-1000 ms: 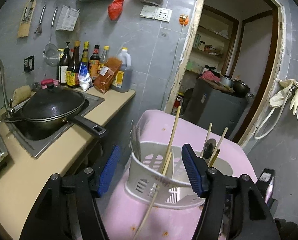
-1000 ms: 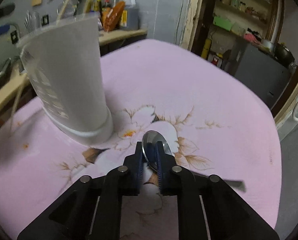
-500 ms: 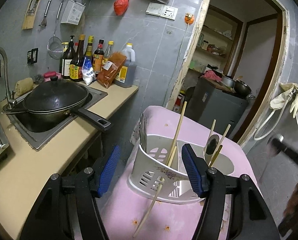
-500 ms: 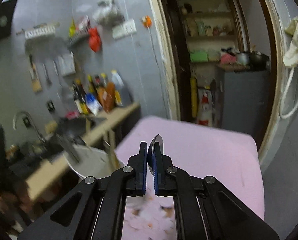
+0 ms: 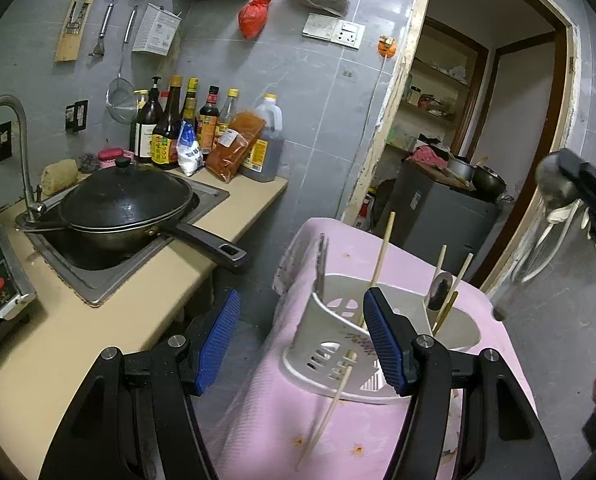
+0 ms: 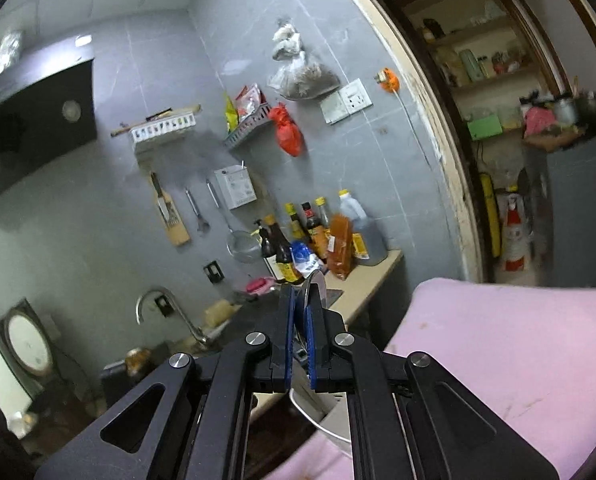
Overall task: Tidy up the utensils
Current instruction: 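Open both grippers over the basket and withdraw them upward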
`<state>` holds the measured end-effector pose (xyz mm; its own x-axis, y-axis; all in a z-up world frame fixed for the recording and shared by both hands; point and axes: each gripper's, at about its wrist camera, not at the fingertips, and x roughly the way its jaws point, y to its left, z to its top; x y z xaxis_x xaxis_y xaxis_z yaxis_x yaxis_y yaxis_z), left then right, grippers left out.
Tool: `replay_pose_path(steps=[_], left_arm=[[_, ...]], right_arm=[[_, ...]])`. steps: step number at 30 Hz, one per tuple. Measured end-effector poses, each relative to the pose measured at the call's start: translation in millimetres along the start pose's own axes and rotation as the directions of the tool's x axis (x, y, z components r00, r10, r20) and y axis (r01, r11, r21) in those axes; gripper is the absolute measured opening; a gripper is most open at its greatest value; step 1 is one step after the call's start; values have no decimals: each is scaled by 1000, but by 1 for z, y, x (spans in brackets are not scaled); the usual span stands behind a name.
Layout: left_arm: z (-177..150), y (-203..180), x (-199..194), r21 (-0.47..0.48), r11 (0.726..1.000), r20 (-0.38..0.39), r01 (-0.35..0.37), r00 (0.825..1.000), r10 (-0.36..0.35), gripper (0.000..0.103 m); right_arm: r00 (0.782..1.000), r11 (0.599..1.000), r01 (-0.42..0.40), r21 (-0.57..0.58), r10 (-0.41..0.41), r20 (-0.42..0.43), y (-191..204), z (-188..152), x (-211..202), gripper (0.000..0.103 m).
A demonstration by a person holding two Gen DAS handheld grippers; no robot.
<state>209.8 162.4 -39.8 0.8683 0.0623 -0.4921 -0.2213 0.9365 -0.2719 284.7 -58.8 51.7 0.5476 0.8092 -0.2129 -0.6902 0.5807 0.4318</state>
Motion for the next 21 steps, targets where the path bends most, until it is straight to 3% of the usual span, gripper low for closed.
replay_pose_path(steps=[6, 12, 15, 17, 21], left_arm=[[-6, 7, -1, 13, 1000, -23, 12, 1000, -12, 58], [-14, 6, 2, 32, 998, -53, 45, 998, -44, 58], [-14, 5, 2, 46, 997, -56, 64, 997, -62, 58], [-13, 4, 4, 50, 996, -58, 76, 996, -73, 58], [-14, 4, 10, 60, 993, -76, 105, 992, -100, 58]], right_arm=[[1000, 984, 23, 174, -20, -19, -35, -24, 20, 3], [995, 973, 90, 211, -79, -60, -56, -47, 36, 7], [983, 969, 153, 192, -130, -127, -60, -59, 41, 11], [978, 971, 173, 165, -150, -145, -58, -64, 40, 28], [969, 972, 214, 97, -199, -145, -48, -67, 31, 29]])
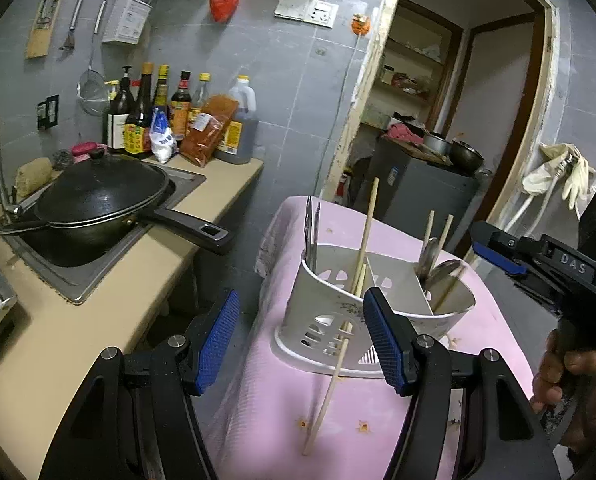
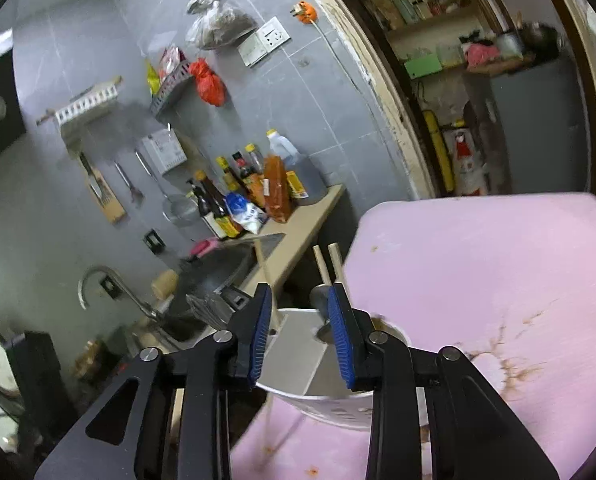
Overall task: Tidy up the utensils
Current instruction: 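Open both grippers over the basket and withdraw them upward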
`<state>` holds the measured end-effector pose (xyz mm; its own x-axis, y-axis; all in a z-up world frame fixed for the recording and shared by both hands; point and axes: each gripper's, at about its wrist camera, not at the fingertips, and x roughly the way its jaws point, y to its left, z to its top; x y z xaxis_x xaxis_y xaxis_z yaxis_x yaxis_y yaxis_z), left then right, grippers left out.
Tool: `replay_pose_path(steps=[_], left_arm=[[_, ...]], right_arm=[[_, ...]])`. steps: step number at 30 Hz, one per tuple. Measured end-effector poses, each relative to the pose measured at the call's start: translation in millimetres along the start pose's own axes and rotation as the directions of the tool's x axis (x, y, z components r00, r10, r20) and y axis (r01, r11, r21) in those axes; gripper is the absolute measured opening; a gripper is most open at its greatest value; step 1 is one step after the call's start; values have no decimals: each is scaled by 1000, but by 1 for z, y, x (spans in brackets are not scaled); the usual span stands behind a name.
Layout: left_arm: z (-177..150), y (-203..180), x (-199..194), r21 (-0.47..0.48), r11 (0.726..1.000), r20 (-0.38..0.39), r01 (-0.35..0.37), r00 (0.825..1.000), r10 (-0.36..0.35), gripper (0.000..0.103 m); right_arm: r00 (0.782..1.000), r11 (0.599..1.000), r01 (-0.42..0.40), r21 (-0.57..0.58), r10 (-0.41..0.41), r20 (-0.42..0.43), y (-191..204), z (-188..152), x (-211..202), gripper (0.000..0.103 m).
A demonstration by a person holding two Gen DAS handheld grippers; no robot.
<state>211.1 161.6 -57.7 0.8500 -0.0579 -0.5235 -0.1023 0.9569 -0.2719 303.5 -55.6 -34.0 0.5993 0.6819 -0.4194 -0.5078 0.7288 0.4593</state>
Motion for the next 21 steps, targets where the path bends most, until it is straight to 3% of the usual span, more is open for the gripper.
replay_pose_path(steps=[3, 4, 7, 8, 12, 17, 19, 21], left_arm=[[-2, -2, 4, 15, 1000, -18, 22, 1000, -21, 58], [-3, -2, 5, 21, 999, -23, 31, 999, -30, 58], [-4, -5, 6, 38, 998, -29, 58, 998, -57, 58], [-4, -6, 6, 43, 997, -28, 68, 997, -67, 58], [-2, -10, 2, 66, 993, -20, 99, 995, -98, 58], [3, -19, -6, 96, 988, -8, 119, 993, -119, 61], [3, -24, -13, 103, 986, -1, 128, 992, -129, 64], [1, -29, -21, 109, 985, 10, 131, 991, -133, 74]], right_arm=[[999, 999, 34, -19, -34, 23, 3, -2, -11, 46], [998, 998, 48, -28, -47, 34, 4, -2, -16, 57], [992, 992, 110, -68, -106, 66, 11, -5, -28, 64], [987, 986, 145, -86, -138, 80, 14, -7, -34, 71], [961, 958, 252, -135, -231, 152, 24, -17, -55, 81], [936, 938, 325, -125, -299, 188, 26, -28, -75, 91], [927, 933, 344, -108, -319, 199, 26, -32, -86, 96], [918, 928, 360, -96, -334, 211, 26, -37, -98, 103]])
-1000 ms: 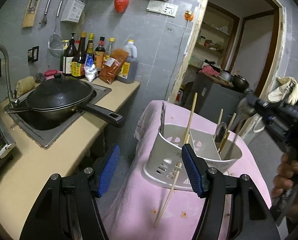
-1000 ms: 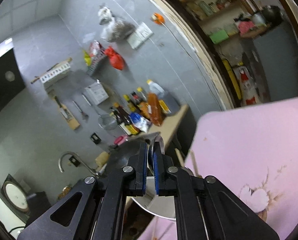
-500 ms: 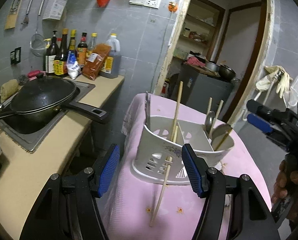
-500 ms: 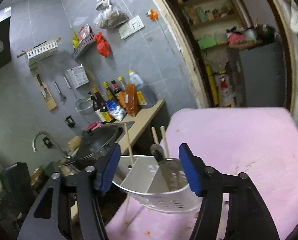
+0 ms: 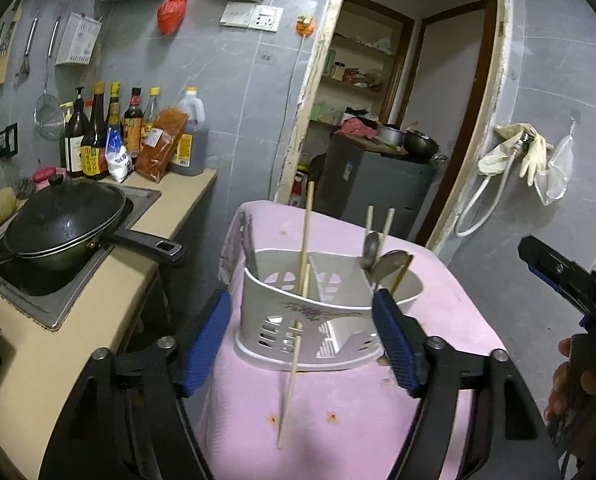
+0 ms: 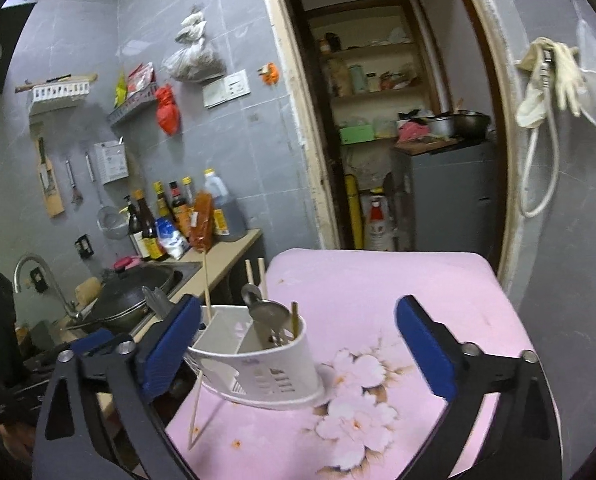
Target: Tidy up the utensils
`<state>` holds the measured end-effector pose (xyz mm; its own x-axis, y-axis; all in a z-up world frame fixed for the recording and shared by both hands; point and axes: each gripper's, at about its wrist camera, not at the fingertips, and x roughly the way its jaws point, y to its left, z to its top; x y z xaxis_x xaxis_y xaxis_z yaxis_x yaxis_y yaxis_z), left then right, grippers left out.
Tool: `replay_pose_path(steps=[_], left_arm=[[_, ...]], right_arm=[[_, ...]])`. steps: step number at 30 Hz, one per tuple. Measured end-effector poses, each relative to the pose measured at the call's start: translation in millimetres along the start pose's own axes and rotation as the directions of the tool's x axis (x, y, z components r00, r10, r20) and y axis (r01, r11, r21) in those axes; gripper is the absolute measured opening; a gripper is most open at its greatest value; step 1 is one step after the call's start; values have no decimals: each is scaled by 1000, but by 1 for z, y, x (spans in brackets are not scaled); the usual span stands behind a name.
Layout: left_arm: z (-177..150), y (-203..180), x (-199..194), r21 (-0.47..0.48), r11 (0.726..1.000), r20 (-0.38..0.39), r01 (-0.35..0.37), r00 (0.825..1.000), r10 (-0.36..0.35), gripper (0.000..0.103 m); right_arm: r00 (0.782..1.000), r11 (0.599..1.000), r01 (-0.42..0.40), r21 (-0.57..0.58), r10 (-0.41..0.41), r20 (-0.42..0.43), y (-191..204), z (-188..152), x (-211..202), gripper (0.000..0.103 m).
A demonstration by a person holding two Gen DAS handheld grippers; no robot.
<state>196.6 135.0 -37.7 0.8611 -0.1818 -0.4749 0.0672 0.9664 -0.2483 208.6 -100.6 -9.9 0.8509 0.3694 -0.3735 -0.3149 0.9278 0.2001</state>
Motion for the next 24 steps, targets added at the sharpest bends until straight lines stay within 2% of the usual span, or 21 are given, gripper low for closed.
replay_pose_path(steps=[2, 11, 24], left_arm=[[-3, -7, -9, 4, 1000, 15, -3, 1000, 3, 77], [-18, -44, -52, 25, 999, 48, -39, 998, 37, 81], [-65, -90, -118, 39, 998, 59, -55, 997, 52, 81]], right_arm=[[1000, 1000, 17, -3, -17, 9, -3, -3, -12, 103], [997, 996, 82, -22, -82, 0, -20, -21, -68, 103], [992, 993, 111, -38, -113, -50, -31, -60, -153, 103]])
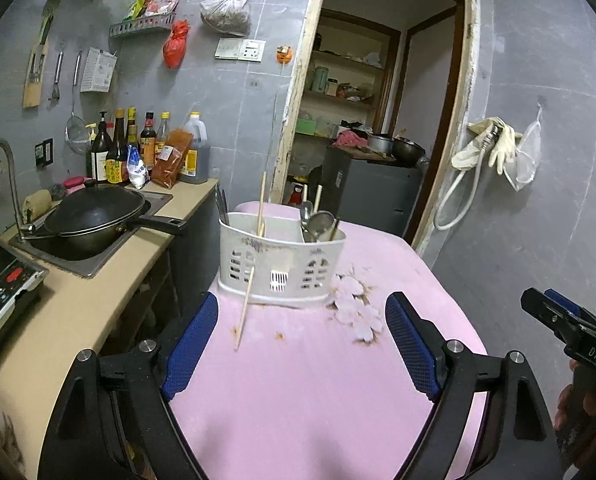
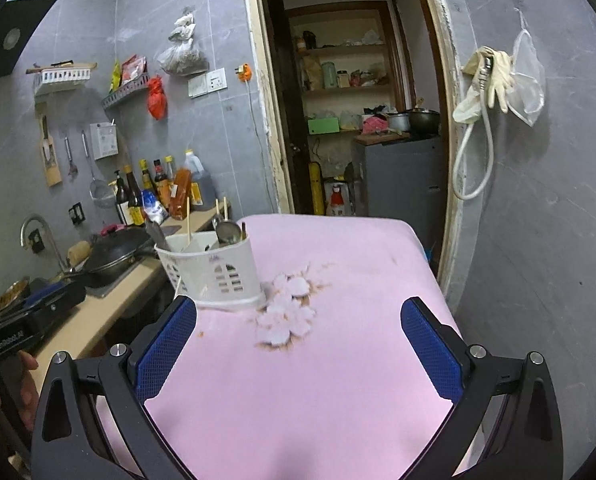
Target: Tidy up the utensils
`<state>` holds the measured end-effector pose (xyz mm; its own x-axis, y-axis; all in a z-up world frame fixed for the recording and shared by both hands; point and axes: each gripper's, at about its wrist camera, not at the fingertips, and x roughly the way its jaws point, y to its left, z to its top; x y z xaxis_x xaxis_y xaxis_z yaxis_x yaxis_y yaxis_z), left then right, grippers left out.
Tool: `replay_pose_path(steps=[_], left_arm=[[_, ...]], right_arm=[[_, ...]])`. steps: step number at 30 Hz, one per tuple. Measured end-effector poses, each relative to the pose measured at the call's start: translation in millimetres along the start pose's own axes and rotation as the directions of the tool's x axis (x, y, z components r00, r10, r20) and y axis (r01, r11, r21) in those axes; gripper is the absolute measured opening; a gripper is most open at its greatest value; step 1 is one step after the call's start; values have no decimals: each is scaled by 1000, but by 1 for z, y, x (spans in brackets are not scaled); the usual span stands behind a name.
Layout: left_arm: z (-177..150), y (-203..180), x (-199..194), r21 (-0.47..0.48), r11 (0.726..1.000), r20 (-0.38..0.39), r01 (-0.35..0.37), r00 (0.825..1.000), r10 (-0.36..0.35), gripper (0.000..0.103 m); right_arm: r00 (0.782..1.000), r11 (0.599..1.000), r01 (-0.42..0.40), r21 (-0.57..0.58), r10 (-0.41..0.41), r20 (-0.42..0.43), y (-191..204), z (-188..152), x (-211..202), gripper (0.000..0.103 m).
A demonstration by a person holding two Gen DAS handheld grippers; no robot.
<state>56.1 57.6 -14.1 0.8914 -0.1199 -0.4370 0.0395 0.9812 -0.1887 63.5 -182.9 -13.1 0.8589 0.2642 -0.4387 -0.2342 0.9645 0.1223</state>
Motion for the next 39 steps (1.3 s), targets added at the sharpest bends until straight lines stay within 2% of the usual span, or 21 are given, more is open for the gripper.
replay_pose_path(steps=[12, 39], left_arm=[[-18, -22, -27, 33, 999, 21, 1, 1000, -2, 81], [-21, -24, -29, 38, 999, 19, -3, 1000, 2, 81]], right_arm=[[1000, 999, 14, 29, -14, 6, -15, -18, -33, 103], [1000, 999, 15, 35, -16, 8, -16, -21, -37, 103]])
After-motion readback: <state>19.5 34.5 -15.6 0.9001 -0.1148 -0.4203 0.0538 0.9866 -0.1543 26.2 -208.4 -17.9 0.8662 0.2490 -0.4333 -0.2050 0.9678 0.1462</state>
